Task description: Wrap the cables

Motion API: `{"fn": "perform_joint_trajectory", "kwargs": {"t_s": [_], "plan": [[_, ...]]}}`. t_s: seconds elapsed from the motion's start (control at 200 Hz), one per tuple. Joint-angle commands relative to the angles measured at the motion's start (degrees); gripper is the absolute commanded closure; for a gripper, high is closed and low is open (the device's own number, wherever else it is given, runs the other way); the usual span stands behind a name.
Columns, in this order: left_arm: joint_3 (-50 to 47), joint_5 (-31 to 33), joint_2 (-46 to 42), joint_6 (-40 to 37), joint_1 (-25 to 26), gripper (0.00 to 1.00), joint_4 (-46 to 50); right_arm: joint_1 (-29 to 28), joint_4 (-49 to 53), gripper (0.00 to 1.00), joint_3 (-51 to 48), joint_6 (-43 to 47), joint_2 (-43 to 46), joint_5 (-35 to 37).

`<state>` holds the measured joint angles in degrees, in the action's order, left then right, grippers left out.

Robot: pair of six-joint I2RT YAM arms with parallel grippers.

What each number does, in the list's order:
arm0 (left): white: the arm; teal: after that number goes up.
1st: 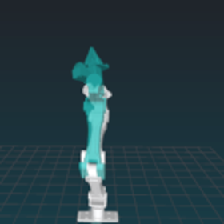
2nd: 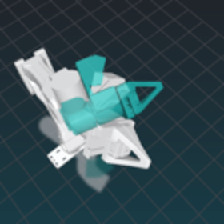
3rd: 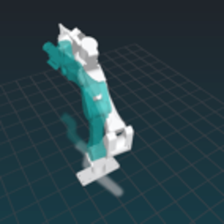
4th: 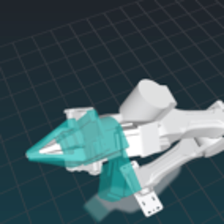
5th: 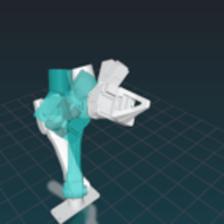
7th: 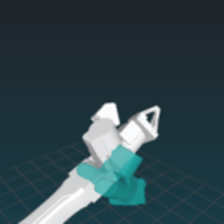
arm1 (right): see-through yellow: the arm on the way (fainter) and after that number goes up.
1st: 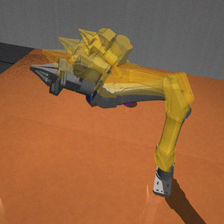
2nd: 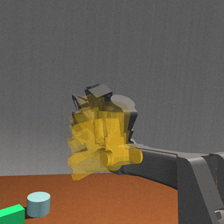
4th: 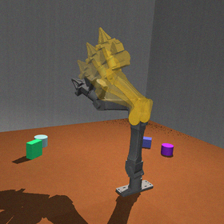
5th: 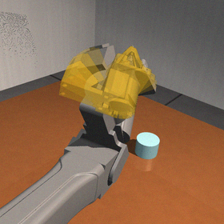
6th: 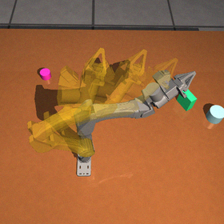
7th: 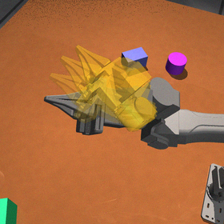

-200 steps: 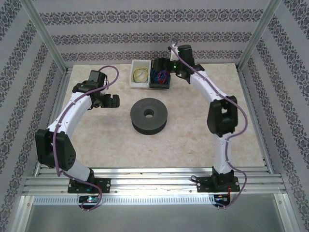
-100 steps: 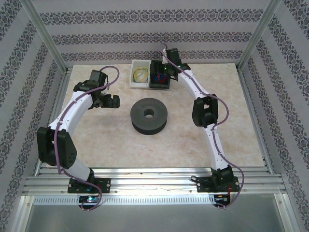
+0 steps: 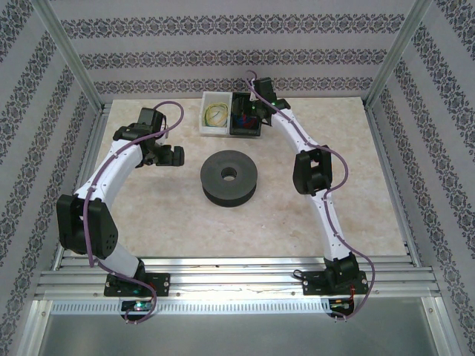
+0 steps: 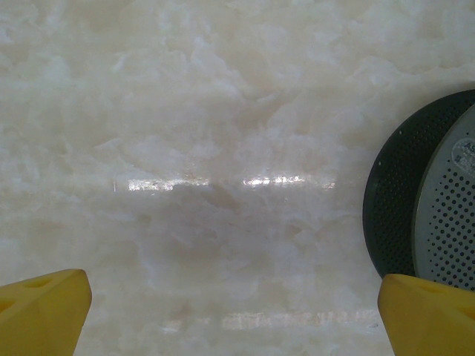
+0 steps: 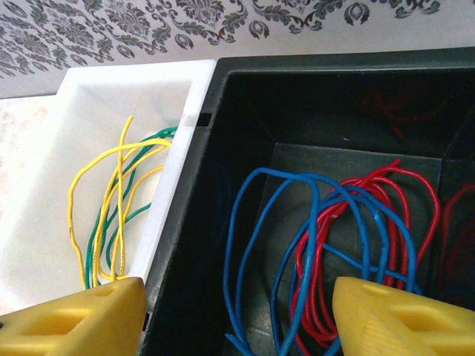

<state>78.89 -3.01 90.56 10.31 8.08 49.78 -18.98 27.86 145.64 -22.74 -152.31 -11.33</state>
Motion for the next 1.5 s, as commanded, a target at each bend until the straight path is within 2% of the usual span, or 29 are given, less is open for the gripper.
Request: {"fn": "perform_joint_trajectory", "kwargs": {"t_s": [0.0, 0.255, 0.435, 0.605, 1.054, 1.279, 1.494], "plan": [[0.80, -0.41, 0.31, -1.21, 0.79, 0.01, 1.63, -0.10, 0.71, 0.33, 2.93, -1.44, -2.39, 0.33], [0.74, -0.51, 0.27, -1.34, 0.79, 0.01, 1.71, 0.50, 0.64, 0.33, 7.41, -4.52, -5.91, -5.10], [0.47, -0.43, 0.24, -1.52, 0.80, 0.01, 1.82, 0.59, 0.07, 0.35, 7.58, -5.52, -6.41, -6.32], [0.34, -0.51, 0.19, -1.52, 0.72, 0.01, 1.68, 0.49, -0.32, 0.40, 7.61, -6.89, -6.42, -5.89], [0.25, -0.44, -0.04, -1.78, 0.77, 0.01, 1.80, 0.92, -0.92, 0.68, 7.52, -10.00, -6.75, -4.92], [0.50, -0.39, -0.14, -1.76, 0.80, 0.01, 1.97, 0.96, -1.22, 0.86, 7.12, -9.90, -5.83, -5.18], [0.65, -0.36, -0.28, -1.78, 0.78, 0.01, 1.98, 0.96, -2.78, 0.94, 3.91, -9.40, -2.45, -5.88]]}}
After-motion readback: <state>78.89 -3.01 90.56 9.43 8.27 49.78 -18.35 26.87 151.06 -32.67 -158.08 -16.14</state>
